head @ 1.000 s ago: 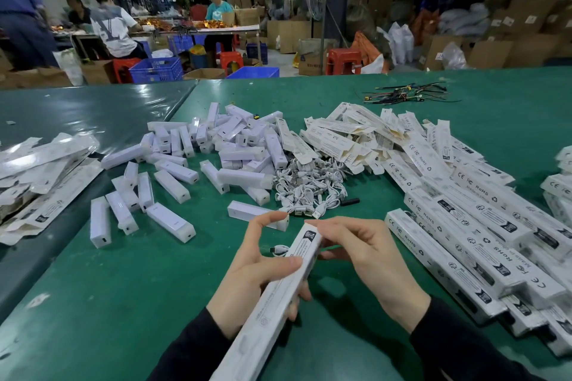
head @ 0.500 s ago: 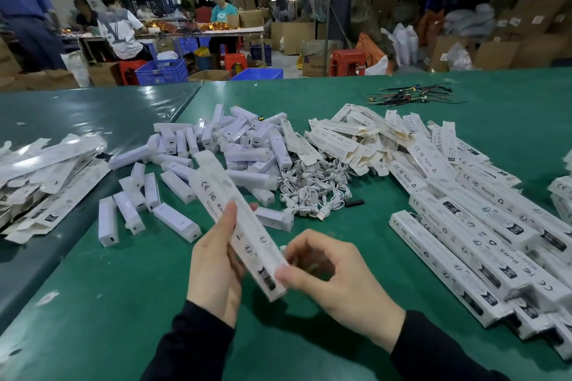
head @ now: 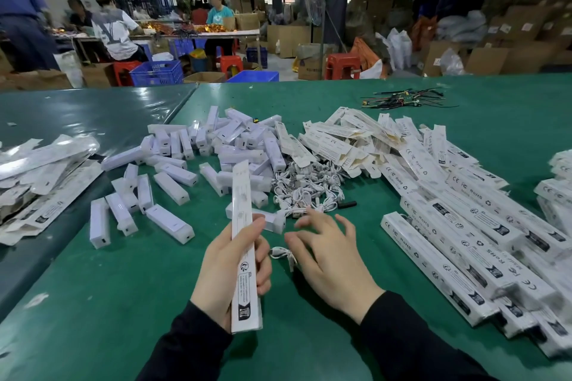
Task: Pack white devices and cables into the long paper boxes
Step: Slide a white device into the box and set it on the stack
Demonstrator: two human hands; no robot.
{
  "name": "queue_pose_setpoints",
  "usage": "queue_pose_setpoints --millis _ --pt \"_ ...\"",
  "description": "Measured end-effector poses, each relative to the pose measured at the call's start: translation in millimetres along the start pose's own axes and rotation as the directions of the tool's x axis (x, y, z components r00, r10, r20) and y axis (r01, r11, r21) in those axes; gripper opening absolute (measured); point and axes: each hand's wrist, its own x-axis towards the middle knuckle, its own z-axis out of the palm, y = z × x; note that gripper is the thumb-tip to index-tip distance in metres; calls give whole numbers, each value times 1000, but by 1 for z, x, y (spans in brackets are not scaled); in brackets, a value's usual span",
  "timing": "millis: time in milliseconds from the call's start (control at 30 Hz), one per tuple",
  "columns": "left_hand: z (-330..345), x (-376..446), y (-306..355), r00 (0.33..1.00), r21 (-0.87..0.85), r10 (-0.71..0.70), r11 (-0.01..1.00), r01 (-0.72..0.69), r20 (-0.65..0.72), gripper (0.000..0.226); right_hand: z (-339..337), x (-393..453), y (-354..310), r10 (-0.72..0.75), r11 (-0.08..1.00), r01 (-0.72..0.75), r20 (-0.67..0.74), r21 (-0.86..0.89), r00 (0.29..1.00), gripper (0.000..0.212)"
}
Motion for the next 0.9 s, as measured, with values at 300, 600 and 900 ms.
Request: queue_pose_setpoints --millis 300,600,900 --pt "-4 -2 -6 999 83 41 996 -42 12 47 14 14 -6 -80 994 80 2 -72 997 32" --pt "-2 -6 -9 991 197 17 979 -44 134 44 -34 2 19 280 828 -59 -319 558 905 20" --pt "1 -11 -11 933 201 -95 979 24 348 21 -71 1 28 476 503 -52 -226 863 850 22"
